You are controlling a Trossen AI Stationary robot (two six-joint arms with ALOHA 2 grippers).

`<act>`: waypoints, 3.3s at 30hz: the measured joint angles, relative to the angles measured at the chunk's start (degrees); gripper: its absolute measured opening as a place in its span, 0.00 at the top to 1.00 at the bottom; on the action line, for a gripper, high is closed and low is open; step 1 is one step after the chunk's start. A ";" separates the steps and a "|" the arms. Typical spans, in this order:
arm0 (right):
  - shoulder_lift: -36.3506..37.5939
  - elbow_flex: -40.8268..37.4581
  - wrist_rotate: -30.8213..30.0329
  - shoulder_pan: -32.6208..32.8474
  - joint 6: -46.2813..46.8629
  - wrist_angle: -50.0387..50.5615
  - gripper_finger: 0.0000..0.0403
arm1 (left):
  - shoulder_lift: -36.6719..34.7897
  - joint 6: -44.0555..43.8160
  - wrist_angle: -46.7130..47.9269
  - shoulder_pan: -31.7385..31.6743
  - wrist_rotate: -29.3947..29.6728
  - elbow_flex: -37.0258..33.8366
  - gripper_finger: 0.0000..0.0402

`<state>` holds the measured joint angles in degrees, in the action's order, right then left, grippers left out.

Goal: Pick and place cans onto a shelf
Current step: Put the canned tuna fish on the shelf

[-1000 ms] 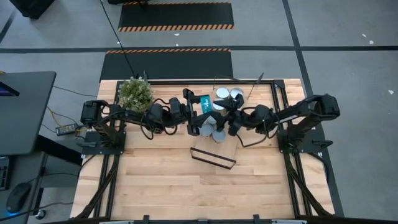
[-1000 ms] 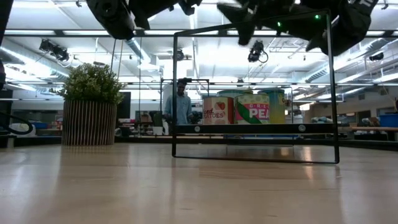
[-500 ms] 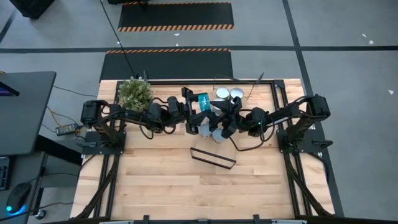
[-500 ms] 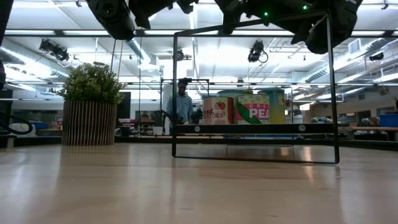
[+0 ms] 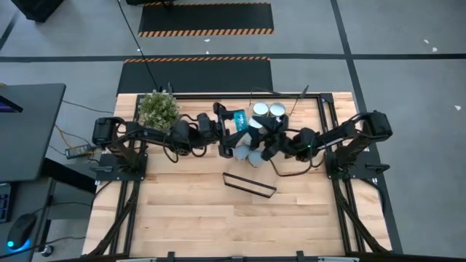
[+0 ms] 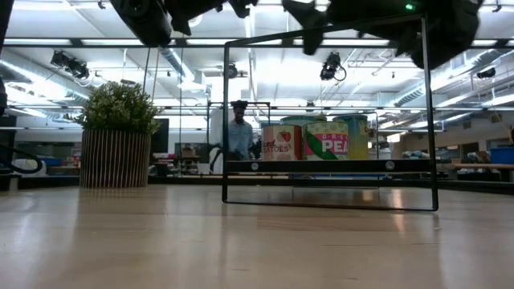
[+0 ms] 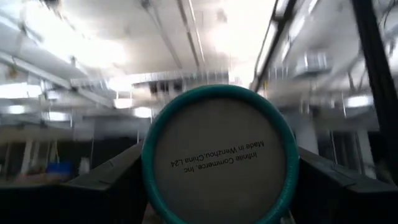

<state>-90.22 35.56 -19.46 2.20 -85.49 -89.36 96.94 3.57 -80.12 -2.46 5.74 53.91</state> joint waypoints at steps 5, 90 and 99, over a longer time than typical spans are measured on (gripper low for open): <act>7.11 -9.53 4.75 -0.79 7.79 -0.03 0.35 | -4.32 -1.08 23.46 0.00 2.23 0.08 0.26; -1.91 5.89 15.26 -10.23 85.30 28.64 0.53 | -10.92 57.29 62.86 8.26 42.55 0.16 0.22; -1.79 5.87 15.15 -10.25 84.83 29.79 0.55 | -10.92 54.92 61.53 8.46 42.43 0.07 0.18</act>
<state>-92.01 41.43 -4.32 -8.05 -0.67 -59.57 86.02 58.50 -18.58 6.00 48.16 53.98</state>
